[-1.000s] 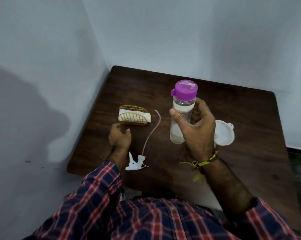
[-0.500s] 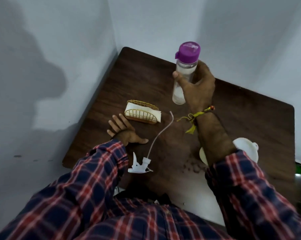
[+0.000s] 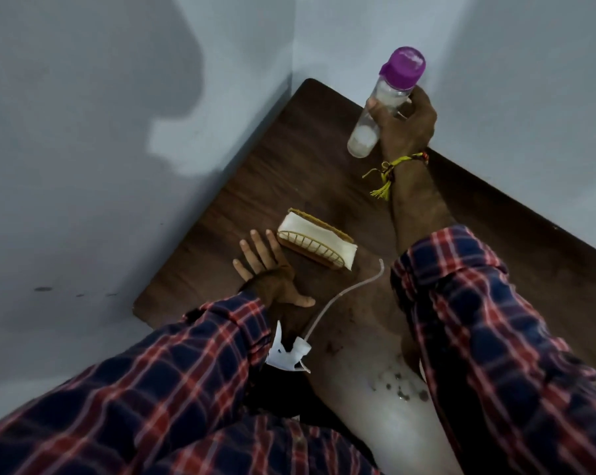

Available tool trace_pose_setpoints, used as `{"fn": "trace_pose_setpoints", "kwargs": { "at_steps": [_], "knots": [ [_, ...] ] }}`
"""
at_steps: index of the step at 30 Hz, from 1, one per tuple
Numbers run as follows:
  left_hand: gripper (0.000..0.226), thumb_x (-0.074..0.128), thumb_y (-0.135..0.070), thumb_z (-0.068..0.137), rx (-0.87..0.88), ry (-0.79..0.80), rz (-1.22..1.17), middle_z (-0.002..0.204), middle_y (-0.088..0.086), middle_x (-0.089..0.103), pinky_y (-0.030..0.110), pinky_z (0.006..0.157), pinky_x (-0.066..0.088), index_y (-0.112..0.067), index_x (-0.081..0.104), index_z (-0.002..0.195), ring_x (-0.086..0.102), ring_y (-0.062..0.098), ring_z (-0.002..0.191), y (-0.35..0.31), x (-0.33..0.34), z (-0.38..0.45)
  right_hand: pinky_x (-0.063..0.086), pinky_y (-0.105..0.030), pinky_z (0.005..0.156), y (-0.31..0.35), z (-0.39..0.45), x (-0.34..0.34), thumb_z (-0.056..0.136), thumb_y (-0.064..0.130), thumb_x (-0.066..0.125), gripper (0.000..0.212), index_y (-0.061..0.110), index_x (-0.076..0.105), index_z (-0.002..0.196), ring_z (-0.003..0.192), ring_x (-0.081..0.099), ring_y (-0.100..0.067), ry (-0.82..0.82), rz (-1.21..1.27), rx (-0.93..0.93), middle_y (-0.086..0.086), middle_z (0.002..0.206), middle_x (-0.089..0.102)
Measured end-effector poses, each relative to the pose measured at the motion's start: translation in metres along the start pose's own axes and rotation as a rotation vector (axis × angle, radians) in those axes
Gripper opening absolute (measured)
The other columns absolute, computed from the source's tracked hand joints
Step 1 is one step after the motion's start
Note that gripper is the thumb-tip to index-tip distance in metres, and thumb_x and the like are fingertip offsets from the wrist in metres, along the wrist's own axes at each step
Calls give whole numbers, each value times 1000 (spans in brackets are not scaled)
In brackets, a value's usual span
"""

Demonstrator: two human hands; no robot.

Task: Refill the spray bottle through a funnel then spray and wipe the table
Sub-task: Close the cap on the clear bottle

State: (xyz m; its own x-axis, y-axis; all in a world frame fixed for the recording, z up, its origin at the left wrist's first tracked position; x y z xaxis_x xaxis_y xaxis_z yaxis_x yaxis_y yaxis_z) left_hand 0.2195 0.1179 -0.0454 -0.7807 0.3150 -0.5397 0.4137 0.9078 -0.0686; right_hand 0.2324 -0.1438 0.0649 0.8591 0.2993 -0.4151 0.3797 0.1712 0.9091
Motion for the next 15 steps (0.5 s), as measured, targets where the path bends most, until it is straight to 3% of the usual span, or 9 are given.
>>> {"fn": "trace_pose_setpoints", "kwargs": {
  "at_steps": [3, 15],
  "knots": [
    [168, 82, -69, 49, 1, -17, -31, 136, 28, -53, 68, 108, -12, -2, -48, 131, -43, 51, 129, -8, 1, -8, 56, -31, 88, -3, 10, 13, 63, 37, 85, 61, 12, 69, 117, 99, 69, -14, 7, -2, 7, 0, 109, 73],
    [166, 85, -64, 52, 37, -6, -42, 137, 27, -53, 67, 106, -17, -3, -47, 133, -45, 49, 128, -6, 0, -6, 54, -30, 91, -6, 23, 27, 61, 37, 83, 71, 7, 64, 122, 104, 67, -18, 12, -27, 45, -5, 116, 71]
  ]
}}
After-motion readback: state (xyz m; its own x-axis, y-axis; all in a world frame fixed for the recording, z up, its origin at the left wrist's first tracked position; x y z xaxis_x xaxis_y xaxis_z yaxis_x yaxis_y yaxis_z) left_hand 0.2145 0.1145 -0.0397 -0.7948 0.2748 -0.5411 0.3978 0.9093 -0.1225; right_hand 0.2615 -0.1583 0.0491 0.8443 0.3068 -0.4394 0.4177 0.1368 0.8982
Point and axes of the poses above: each hand's wrist, its own z-axis towards the middle knuckle, its own x-axis out of the palm, y = z × x, the point moved 1 cm from there along z, towards the middle knuckle
